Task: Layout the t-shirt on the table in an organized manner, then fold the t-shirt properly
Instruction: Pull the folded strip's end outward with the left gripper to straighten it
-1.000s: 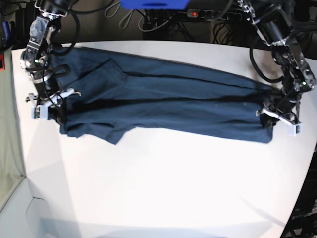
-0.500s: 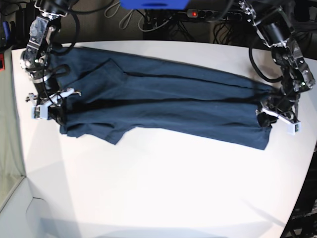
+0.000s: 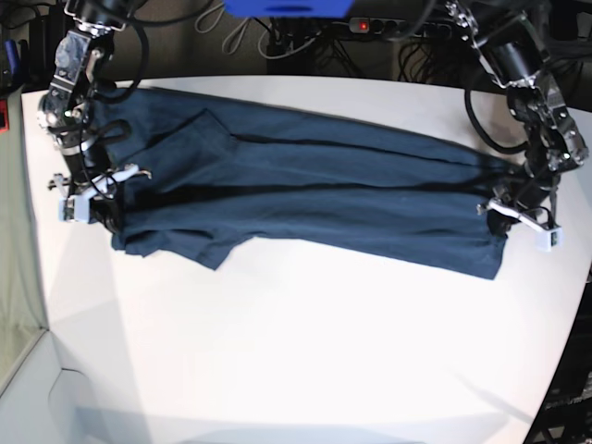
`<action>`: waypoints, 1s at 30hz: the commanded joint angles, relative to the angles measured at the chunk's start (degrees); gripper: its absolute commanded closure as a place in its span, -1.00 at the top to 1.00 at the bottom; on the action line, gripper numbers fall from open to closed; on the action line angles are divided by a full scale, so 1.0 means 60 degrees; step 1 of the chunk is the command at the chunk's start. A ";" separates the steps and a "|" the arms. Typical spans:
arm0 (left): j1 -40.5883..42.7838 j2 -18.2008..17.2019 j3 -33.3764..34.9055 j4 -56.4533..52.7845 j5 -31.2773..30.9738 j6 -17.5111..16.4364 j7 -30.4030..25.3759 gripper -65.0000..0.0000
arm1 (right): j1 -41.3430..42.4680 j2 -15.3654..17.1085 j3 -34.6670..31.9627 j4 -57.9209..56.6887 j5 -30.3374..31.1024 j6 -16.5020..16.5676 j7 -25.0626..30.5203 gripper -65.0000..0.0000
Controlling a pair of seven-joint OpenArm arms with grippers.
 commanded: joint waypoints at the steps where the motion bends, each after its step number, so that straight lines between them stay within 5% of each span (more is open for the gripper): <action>1: -0.0150 -0.0143 -0.0061 0.0431 -0.0248 -0.0082 -0.0216 -0.99 | 0.0091 0.0116 0.0022 0.0142 0.0151 0.0077 0.0280 -1.00; 14: 0.0158 0.0340 -0.0046 0.3215 -0.0234 -0.0082 -0.0084 -0.99 | 0.0091 0.0131 0.0022 0.0142 0.0151 0.0077 0.0280 -1.00; 23: 0.1096 0.0487 -0.0383 0.4680 -0.0263 -0.0082 0.0956 -0.99 | 0.0135 0.0131 0.0022 0.0142 0.0151 0.0077 0.0280 -1.00; 30: 0.1682 0.0560 -0.1409 0.5530 -0.1626 -0.0082 0.2040 -0.99 | 0.0150 0.0116 0.0022 0.0142 0.0151 0.0077 0.0280 -1.00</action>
